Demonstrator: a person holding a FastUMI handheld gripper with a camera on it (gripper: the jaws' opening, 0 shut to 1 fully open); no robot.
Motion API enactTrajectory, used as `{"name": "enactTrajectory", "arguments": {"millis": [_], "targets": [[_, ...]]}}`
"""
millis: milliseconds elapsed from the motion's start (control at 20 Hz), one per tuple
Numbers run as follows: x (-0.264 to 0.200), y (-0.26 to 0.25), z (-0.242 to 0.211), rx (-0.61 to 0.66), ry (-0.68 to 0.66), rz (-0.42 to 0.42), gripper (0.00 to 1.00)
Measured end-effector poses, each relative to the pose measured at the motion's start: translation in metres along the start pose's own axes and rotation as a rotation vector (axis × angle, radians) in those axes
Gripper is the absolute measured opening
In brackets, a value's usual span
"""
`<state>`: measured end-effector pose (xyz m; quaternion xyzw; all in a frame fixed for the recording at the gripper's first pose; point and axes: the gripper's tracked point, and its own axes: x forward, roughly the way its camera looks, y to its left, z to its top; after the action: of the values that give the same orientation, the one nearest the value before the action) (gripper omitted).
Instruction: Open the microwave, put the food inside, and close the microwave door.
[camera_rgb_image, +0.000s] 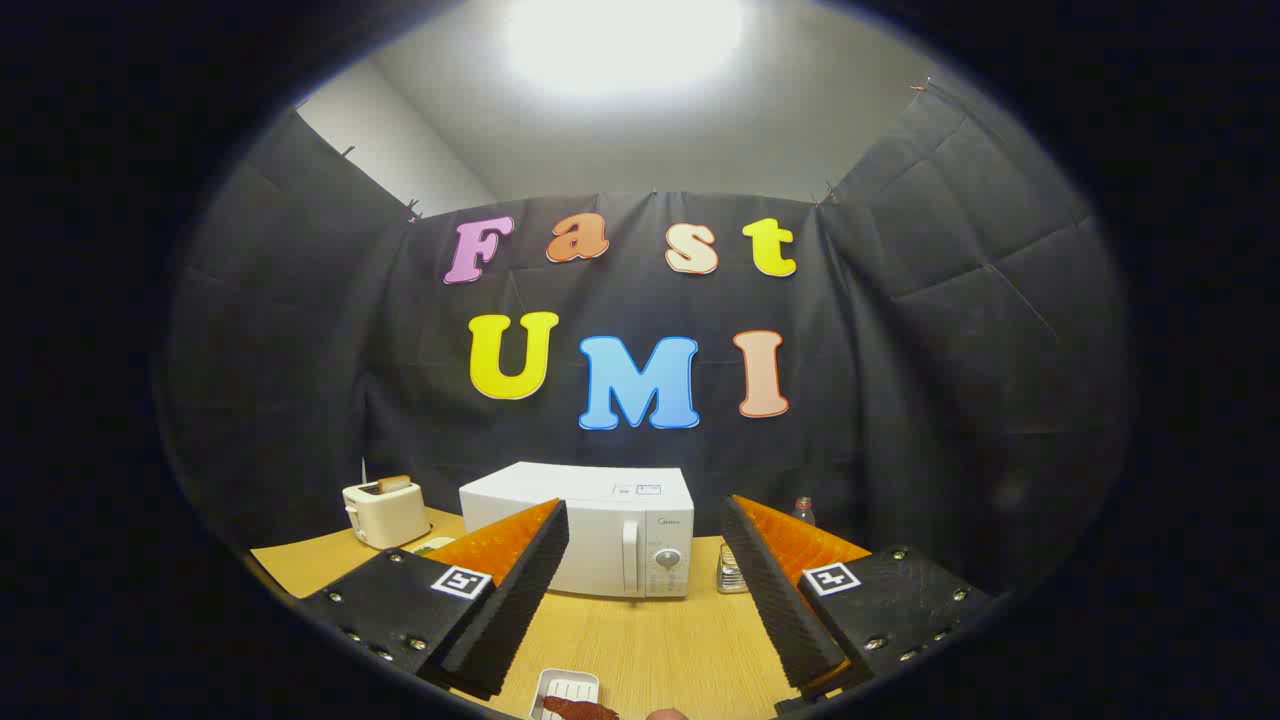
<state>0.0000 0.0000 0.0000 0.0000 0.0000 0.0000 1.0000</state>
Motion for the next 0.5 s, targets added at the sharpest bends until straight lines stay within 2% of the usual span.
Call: {"name": "enactTrajectory", "arguments": {"millis": [500], "targets": [[0.0027,0.0022,-0.0039,0.022,-0.001,-0.009,0.98]]}}
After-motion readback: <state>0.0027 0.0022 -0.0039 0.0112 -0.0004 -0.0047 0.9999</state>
